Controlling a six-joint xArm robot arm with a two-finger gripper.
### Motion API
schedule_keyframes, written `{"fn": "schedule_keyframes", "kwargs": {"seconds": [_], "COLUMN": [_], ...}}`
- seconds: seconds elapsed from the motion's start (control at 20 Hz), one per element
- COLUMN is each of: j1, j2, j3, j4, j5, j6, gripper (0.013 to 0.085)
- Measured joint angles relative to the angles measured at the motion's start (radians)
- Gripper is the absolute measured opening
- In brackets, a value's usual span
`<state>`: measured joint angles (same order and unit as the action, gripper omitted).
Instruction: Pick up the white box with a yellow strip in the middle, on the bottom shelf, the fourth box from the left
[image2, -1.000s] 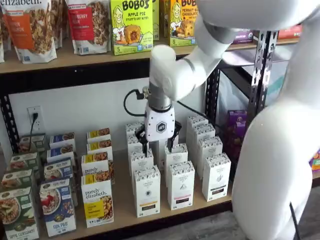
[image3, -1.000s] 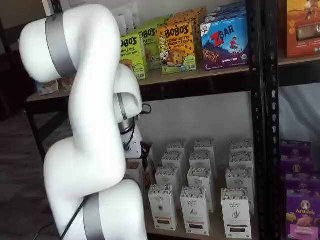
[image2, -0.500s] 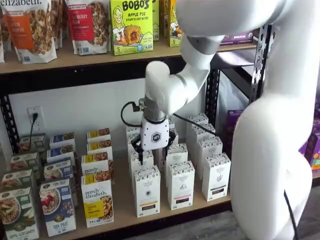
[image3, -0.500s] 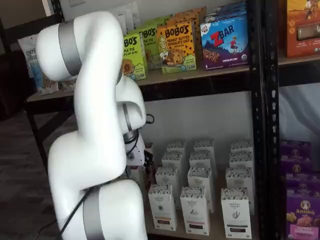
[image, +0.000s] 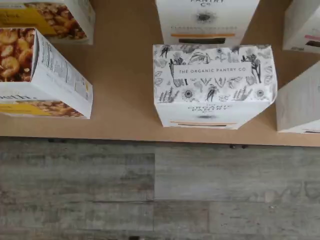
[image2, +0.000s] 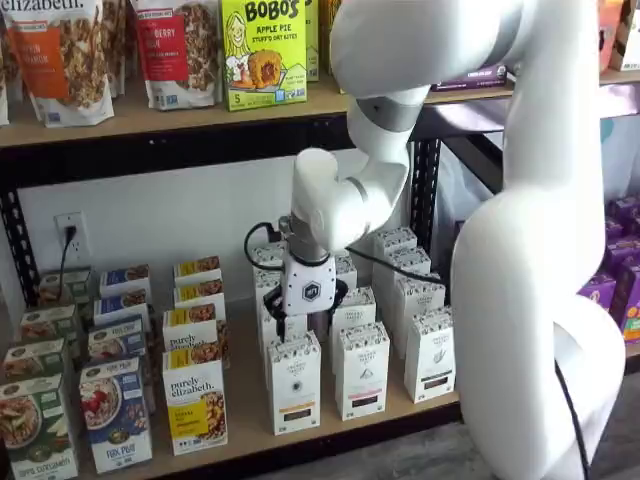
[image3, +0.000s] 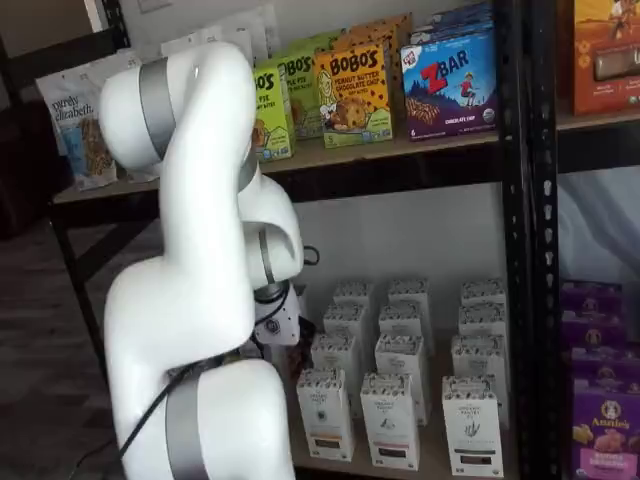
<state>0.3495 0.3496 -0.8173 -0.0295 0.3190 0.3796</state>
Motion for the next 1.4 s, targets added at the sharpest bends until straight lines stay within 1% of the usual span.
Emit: {"fn": "schedule_keyframes", "kwargs": {"seconds": [0.05,0.1,0.15,0.2,0.3,0.4,0.55,0.65,0.7,0.9,1.15,1.2,1.4], "j1": [-0.001,-0.001,0.001,0.001,0.001,0.002,0.003,0.001,-0.002,-0.006,-0.015,-0.017,-0.031], "j2": [0.013,0.024,0.043,0.057,0.088,0.116,0.169,0.208,0.235,0.286,0.346,0.352,0.384], "j3": [-0.005,-0.011,-0.021,-0.032,-0.056,-0.078,-0.121,-0.160,-0.187,-0.237,-0.310,-0.319,-0.363], "j4": [0.018,0.052,0.102,0.122,0.131,0.125,0.093,0.060,0.028,0.021,0.028,0.024,-0.057], "j5": [-0.008,-0.014,-0.019,-0.020,-0.017,-0.021,-0.037,-0.039,-0.034,-0.045,-0.046,-0.044,-0.035], "j6": [-0.018,-0.050,-0.096,-0.114,-0.123,-0.117,-0.086,-0.057,-0.029,-0.027,-0.043,-0.040,0.023], "gripper": [0.0850,0.0850,0.0850,0.0850,0.0850,0.0850,0.0850,0.0850,0.0850,0.0850,0.0850,0.0850,0.0850]}}
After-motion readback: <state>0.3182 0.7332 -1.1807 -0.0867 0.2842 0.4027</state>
